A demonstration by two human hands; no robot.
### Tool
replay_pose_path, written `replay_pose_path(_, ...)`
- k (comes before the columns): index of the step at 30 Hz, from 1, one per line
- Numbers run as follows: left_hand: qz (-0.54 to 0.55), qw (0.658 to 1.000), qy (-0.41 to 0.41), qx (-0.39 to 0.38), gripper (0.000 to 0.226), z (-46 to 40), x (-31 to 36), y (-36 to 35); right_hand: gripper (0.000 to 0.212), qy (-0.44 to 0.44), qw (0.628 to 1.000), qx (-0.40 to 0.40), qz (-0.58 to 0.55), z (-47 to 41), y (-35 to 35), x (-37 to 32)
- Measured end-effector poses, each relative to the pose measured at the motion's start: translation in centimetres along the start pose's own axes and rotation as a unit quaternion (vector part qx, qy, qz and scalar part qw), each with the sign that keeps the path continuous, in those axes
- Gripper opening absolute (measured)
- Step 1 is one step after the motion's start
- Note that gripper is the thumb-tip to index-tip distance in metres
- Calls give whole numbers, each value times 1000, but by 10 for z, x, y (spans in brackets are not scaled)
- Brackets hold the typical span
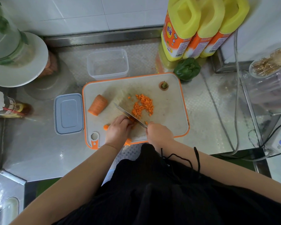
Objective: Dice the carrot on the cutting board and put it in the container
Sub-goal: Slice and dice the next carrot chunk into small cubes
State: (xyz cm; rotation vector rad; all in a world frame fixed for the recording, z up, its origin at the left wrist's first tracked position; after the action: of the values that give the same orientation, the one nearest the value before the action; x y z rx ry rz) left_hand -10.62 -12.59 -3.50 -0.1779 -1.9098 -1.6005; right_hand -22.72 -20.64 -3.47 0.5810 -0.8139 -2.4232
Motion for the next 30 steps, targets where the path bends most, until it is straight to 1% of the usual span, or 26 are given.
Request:
replay_pose_path(1, -3, 1000, 2, 2, 22, 0, 0, 0, 15, 4, 1000, 4, -11, 0, 0, 0)
replay_pose_path(4, -1, 1000, 6, -7, 23, 0, -1, -1, 31, 13, 999, -3, -52, -1, 6, 6)
replay_pose_path(6, 5, 1000, 13, -21, 25, -1, -2, -1, 33, 10, 995, -13, -98, -4, 10, 13)
replay_pose_path(8, 10, 999, 27, -30, 26, -2, -4, 0, 31, 11, 993, -4, -115, -4, 15, 18)
replay_pose_path(11, 13, 999, 32, -24, 23, -1, -5, 7, 29, 28, 996, 9, -82, 4, 17, 12)
replay_pose_path(15, -5, 1000, 9, -22, 23, 2, 1, 6, 27, 60, 998, 30, -23, 16, 12, -1)
replay_pose_path(19, -7, 1000, 4, -20, 22, 2, 0, 3, 24, 63, 997, 47, 11, 19, 11, -5)
replay_pose_path(30, -7, 1000, -5, -12, 23, 1, 0, 2, 11, 33, 999, 34, 14, 9, 4, -4)
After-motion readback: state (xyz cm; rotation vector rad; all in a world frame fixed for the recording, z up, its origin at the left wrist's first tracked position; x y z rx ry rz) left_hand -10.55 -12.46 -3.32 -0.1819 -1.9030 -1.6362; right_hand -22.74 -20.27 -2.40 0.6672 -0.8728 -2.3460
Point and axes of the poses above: each hand's wrist, its own z-axis away from the middle knuckle, its own y-axis out of the back of the hand, x = y × z, the point moved 9 cm from there along -z, towards the middle knuckle, and after that the axes turned 11 degrees about -x, right-handed, at the moved point
